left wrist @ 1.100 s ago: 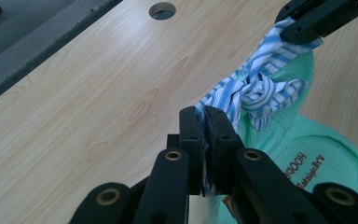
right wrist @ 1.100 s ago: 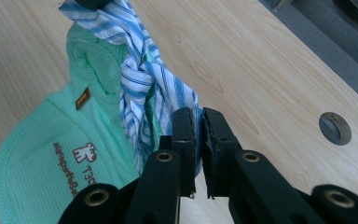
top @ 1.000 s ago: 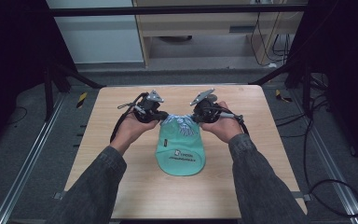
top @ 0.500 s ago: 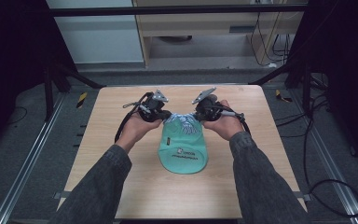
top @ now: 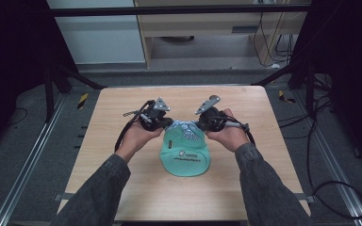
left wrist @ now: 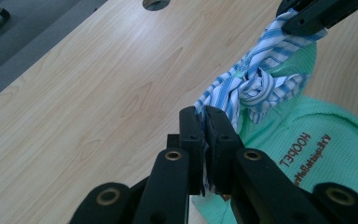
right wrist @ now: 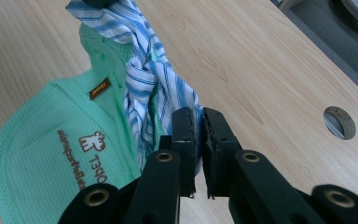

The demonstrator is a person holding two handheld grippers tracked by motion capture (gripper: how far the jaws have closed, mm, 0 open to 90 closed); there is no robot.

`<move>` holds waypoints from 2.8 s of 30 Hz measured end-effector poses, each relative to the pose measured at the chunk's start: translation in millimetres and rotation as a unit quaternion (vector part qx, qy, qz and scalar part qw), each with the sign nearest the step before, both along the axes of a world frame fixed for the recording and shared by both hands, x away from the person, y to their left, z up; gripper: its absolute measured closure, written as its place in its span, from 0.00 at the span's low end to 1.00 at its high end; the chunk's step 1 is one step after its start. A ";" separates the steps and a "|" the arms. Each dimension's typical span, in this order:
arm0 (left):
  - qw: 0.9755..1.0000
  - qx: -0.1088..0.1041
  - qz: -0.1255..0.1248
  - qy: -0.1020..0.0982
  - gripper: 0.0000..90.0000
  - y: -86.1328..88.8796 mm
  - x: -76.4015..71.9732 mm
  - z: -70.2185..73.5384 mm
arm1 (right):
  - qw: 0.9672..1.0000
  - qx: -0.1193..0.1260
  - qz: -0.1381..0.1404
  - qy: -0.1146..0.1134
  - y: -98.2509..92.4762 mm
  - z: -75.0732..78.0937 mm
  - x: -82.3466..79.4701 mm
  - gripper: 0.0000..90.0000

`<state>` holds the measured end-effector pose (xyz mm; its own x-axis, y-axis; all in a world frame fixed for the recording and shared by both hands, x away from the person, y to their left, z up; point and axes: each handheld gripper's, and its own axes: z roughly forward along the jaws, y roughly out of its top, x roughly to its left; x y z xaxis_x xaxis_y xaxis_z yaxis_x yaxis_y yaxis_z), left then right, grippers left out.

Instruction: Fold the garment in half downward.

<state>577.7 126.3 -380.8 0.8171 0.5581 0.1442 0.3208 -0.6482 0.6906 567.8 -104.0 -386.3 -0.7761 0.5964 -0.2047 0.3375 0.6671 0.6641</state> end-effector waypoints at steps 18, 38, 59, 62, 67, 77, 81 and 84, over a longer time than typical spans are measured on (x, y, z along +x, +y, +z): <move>1.000 0.007 -0.021 -0.005 0.96 0.8 -29.5 -10.6 | 1.000 -0.010 0.022 -0.003 -2.2 -12.7 -30.9 0.93; 1.000 0.003 -0.026 0.004 0.96 3.5 -48.8 -30.4 | 0.999 0.000 0.031 0.008 -5.1 -31.0 -45.0 0.93; 1.000 -0.012 -0.026 0.007 0.96 5.2 -64.8 -46.2 | 0.999 -0.002 0.043 0.011 -7.3 -39.7 -60.0 0.92; 0.999 -0.012 -0.028 0.009 0.96 5.6 -66.4 -49.0 | 0.999 -0.002 0.041 0.012 -8.1 -41.5 -63.1 0.91; 0.999 -0.013 -0.032 0.013 0.95 5.5 -69.2 -52.1 | 0.999 -0.002 0.041 0.016 -8.8 -46.8 -66.8 0.91; 0.999 -0.013 -0.035 0.019 0.95 6.8 -73.1 -59.6 | 0.999 -0.005 0.047 0.022 -8.9 -52.7 -72.9 0.91; 0.999 -0.016 -0.037 0.020 0.95 7.7 -76.2 -62.7 | 0.999 -0.001 0.050 0.021 -9.3 -53.8 -76.0 0.91; 0.999 -0.016 -0.040 0.019 0.95 7.9 -77.9 -63.9 | 0.998 -0.002 0.051 0.022 -9.7 -55.1 -78.7 0.91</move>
